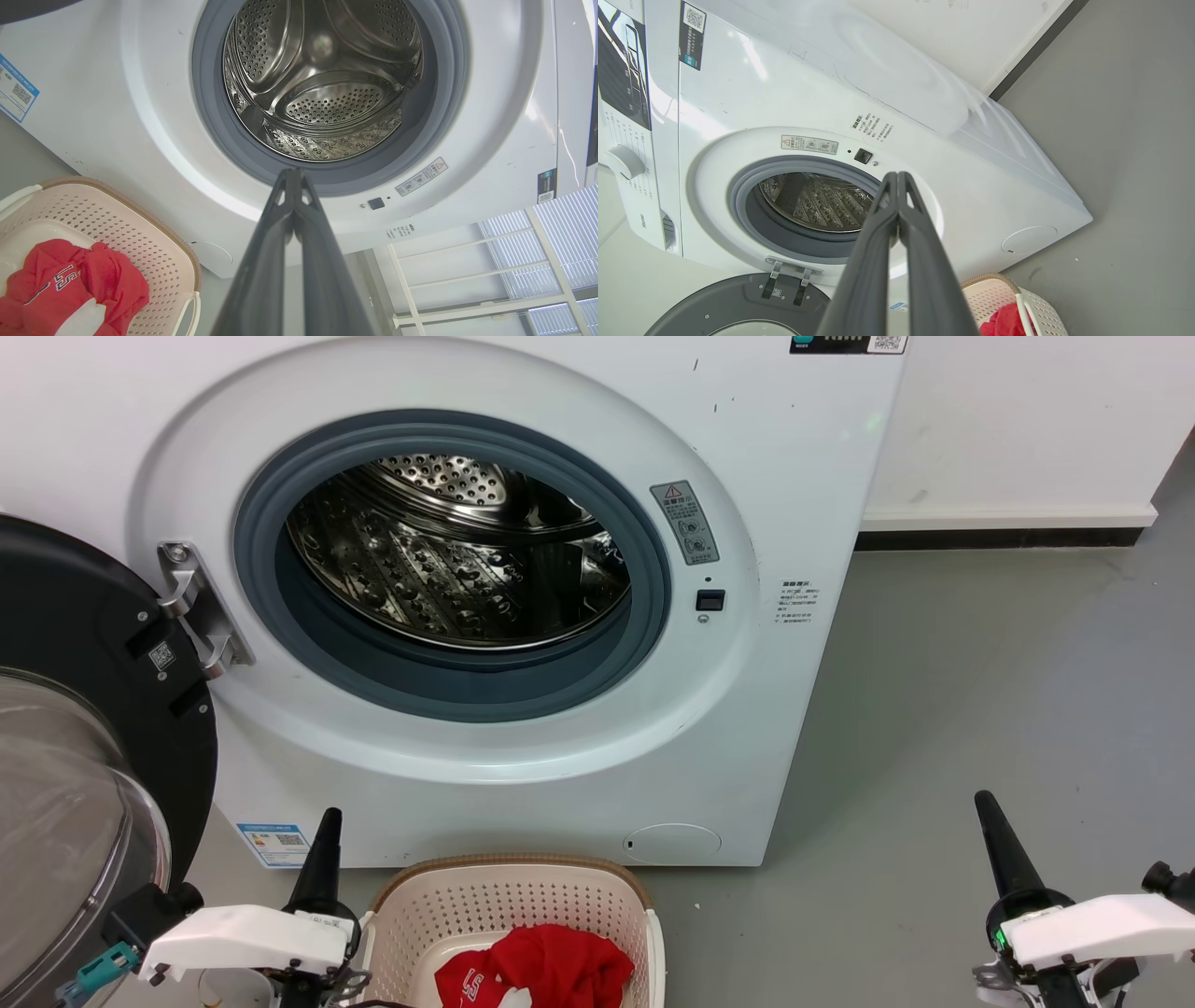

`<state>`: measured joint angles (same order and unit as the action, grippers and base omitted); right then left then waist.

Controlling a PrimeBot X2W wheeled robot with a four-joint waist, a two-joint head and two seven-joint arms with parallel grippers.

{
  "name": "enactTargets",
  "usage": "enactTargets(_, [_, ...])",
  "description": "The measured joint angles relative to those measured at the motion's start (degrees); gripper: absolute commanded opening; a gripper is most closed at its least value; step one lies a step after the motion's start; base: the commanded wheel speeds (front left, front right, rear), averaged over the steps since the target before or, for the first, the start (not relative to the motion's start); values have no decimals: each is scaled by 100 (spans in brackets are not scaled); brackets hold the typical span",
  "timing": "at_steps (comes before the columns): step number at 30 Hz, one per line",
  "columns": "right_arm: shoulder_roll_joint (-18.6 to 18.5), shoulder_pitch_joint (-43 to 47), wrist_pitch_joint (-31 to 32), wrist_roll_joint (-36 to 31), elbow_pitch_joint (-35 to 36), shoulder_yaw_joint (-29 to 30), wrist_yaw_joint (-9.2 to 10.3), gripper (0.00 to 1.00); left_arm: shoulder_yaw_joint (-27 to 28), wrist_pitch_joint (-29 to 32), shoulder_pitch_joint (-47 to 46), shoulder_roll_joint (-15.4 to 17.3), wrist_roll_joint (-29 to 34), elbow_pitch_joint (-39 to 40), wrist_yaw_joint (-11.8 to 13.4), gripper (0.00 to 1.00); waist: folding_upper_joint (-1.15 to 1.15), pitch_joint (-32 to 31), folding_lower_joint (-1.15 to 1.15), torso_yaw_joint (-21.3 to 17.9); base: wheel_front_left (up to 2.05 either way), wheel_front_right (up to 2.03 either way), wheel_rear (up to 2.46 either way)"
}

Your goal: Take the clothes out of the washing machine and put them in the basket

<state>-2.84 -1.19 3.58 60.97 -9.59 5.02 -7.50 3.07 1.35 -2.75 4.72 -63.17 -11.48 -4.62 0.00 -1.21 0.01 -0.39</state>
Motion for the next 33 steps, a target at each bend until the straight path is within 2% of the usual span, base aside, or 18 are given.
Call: enactTargets(33, [-1, -249, 175, 1886, -267, 90, 0, 0, 212, 303, -216, -120, -1750, -155, -178, 0, 0, 75, 0, 21, 0, 0, 0])
